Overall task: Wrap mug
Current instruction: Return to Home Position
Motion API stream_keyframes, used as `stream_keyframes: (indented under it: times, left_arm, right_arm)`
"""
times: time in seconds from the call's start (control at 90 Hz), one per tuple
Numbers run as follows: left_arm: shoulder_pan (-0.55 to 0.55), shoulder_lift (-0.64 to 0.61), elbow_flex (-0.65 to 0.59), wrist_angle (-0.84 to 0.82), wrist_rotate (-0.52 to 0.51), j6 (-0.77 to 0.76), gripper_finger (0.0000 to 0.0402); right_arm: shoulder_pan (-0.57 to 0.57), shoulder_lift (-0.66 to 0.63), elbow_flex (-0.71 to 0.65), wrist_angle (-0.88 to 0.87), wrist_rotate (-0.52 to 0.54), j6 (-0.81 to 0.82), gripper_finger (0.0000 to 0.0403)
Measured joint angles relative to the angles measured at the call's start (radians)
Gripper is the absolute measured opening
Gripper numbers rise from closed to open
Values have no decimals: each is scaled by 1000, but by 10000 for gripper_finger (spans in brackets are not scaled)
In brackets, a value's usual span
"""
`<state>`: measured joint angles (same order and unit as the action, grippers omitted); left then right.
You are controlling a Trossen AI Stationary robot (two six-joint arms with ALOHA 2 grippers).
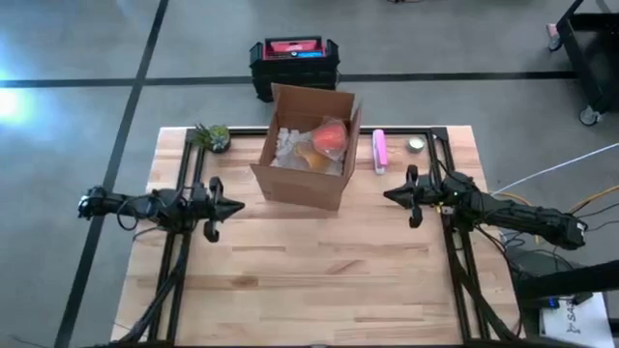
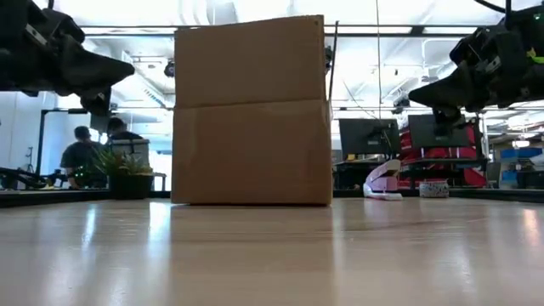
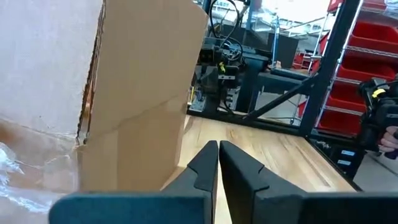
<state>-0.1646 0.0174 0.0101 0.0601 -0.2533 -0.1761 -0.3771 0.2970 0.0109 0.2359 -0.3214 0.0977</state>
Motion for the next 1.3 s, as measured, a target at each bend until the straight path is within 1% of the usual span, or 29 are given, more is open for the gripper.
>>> stream_keyframes:
  times: [0.144,0.322,0.544,0.778,1.044,1.3]
  left_arm:
    - [0,32,0,0,0,0,6]
    - [0,72,0,0,-1,0,2]
    - [0,124,-1,0,-1,0,7]
    - [0,180,-1,0,-1,-1,2]
    - [0,236,-1,0,-1,-1,7]
    - [0,279,-1,-1,-1,-1,2]
  right_arm:
    - [0,0,0,-3,0,-47,3]
    - [0,7,0,-5,0,-47,3]
    - [0,7,0,-3,0,-46,3]
    - [0,7,0,-3,0,121,3]
    - [0,7,0,-3,0,127,3]
    - [0,7,-1,-3,0,127,3]
